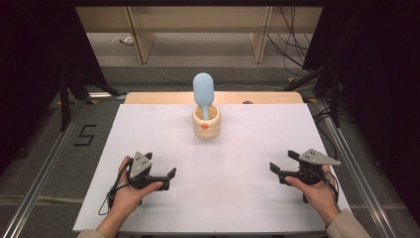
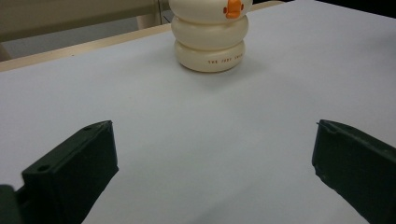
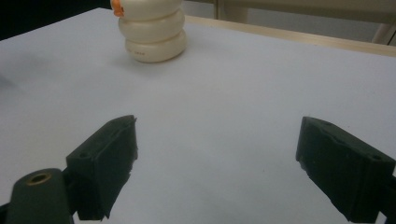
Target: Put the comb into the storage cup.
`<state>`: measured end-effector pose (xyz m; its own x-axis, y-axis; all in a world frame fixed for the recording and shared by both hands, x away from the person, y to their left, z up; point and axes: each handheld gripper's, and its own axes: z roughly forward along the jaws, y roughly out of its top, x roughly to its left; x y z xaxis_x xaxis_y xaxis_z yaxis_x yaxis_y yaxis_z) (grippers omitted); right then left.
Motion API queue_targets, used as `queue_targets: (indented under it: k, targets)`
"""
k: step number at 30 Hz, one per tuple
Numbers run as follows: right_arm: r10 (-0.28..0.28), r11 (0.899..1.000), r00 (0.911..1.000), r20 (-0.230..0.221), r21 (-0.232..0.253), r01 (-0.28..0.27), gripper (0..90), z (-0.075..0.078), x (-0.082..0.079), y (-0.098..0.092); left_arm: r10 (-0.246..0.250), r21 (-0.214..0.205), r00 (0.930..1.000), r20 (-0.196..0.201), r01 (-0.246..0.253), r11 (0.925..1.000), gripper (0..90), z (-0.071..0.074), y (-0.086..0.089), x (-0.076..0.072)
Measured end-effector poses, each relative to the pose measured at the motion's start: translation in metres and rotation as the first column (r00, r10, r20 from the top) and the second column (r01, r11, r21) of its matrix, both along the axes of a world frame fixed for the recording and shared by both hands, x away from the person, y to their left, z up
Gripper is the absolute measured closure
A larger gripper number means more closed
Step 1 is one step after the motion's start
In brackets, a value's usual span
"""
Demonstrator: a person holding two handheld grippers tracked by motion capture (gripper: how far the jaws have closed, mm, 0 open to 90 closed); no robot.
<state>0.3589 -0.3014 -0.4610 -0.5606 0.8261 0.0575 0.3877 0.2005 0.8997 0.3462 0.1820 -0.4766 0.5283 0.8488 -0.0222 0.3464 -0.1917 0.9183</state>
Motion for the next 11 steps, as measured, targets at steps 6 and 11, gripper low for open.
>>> queue_targets:
  k: [6,11]
  targets:
    - [-0.001,1.0,0.9999,0.013,-0.004,0.001,13.5,-0.001,0.0004,0.0006,-0.001,0.001,1.0,-0.005,0.001,1.0,0.0,-0.0015,-0.0003,0.0006]
    - [-0.003,1.0,0.9995,0.03,-0.003,0.003,13.1,-0.001,0.0005,0.0009,-0.003,0.001,1.0,-0.008,0.003,1.0,0.0,-0.0027,-0.0013,0.0008]
